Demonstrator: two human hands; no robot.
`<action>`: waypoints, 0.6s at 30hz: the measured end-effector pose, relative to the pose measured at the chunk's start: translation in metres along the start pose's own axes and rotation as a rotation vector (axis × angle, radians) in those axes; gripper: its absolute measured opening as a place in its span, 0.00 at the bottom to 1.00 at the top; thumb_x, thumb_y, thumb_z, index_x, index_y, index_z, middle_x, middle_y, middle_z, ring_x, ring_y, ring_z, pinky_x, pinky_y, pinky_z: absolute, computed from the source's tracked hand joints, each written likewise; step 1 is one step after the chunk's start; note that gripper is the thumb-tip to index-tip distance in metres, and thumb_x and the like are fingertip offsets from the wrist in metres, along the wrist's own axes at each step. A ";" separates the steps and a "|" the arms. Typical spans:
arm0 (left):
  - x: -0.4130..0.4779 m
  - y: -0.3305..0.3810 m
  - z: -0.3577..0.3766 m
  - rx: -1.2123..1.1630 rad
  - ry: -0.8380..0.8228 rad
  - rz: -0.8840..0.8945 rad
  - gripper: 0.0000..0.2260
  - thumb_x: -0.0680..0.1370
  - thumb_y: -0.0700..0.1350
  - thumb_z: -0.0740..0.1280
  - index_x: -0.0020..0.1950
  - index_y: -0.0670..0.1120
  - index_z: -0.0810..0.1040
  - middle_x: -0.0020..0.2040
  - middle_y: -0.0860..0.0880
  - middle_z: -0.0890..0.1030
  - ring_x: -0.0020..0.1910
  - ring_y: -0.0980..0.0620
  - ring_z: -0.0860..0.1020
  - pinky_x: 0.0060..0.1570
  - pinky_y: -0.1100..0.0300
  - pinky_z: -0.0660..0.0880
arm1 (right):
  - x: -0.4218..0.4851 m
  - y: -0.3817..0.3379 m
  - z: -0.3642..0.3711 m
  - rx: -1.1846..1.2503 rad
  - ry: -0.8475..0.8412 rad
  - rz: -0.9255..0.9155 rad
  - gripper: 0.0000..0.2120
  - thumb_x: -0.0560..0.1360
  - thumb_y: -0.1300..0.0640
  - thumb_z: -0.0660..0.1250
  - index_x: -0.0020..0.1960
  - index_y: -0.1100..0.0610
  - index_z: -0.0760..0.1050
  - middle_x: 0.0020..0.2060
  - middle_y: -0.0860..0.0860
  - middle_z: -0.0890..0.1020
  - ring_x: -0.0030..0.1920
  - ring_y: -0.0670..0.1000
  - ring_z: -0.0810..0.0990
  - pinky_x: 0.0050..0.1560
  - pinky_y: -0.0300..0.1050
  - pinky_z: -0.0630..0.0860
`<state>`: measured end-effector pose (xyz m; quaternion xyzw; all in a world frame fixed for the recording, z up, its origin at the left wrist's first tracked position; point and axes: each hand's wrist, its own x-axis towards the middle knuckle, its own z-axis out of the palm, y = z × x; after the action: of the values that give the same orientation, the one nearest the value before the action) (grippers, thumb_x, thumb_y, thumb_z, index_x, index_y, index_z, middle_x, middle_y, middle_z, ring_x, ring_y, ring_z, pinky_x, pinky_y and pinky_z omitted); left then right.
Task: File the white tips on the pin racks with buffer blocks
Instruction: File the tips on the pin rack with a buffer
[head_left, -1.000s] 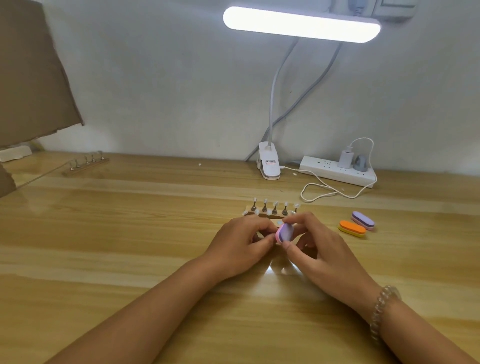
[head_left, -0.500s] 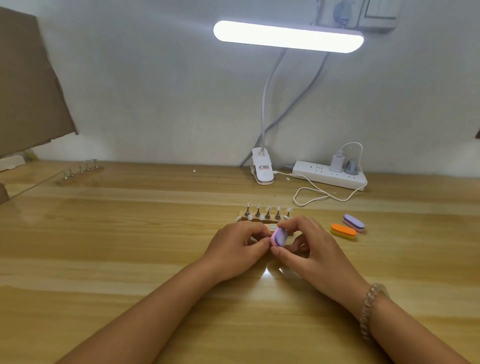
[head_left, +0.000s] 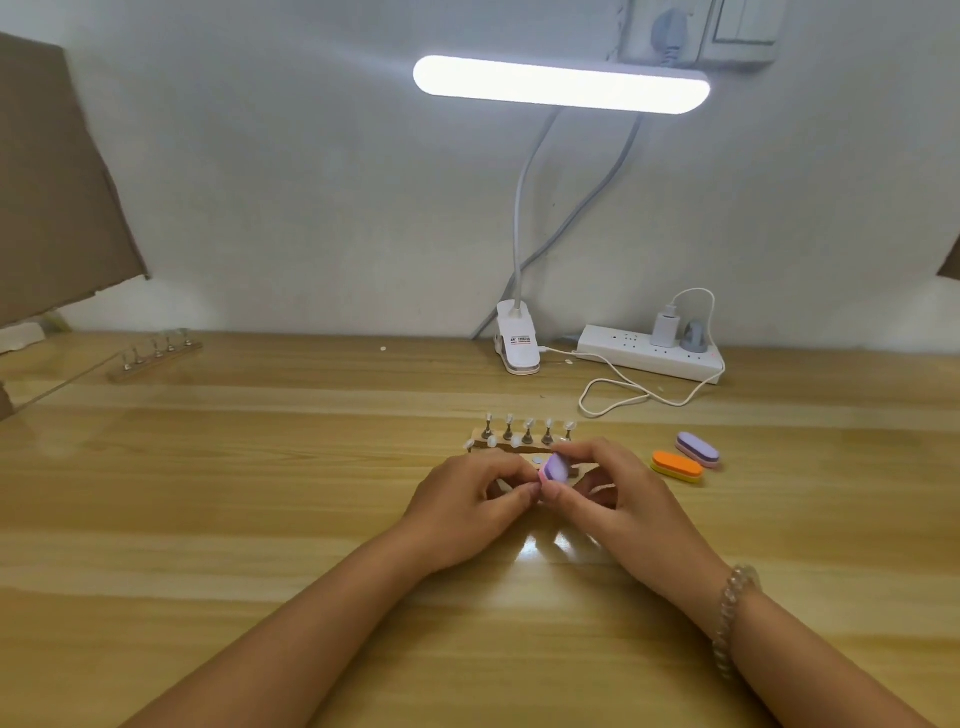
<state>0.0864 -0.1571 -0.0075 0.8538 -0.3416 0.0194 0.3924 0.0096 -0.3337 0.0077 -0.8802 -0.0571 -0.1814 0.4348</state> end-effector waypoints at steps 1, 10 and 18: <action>0.000 -0.001 0.000 -0.010 -0.014 0.012 0.04 0.79 0.52 0.69 0.48 0.59 0.83 0.40 0.65 0.78 0.38 0.62 0.75 0.39 0.61 0.70 | 0.000 0.000 -0.001 0.008 0.009 0.017 0.15 0.73 0.53 0.74 0.59 0.51 0.78 0.52 0.45 0.77 0.45 0.44 0.80 0.48 0.40 0.79; -0.003 0.003 0.000 -0.058 -0.023 0.027 0.09 0.75 0.59 0.64 0.48 0.59 0.81 0.42 0.61 0.80 0.43 0.55 0.78 0.45 0.50 0.77 | -0.002 0.003 0.000 0.019 0.046 0.000 0.12 0.71 0.53 0.76 0.52 0.51 0.77 0.49 0.45 0.78 0.43 0.47 0.78 0.45 0.43 0.77; -0.008 0.007 -0.002 -0.123 -0.034 0.070 0.08 0.82 0.46 0.64 0.49 0.58 0.80 0.42 0.59 0.83 0.35 0.54 0.81 0.42 0.50 0.79 | -0.005 0.002 -0.006 0.096 0.094 0.034 0.12 0.73 0.54 0.74 0.55 0.47 0.78 0.52 0.43 0.79 0.44 0.47 0.78 0.43 0.40 0.77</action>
<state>0.0762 -0.1542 -0.0041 0.8159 -0.3784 -0.0026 0.4372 0.0041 -0.3397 0.0077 -0.8497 -0.0305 -0.2122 0.4818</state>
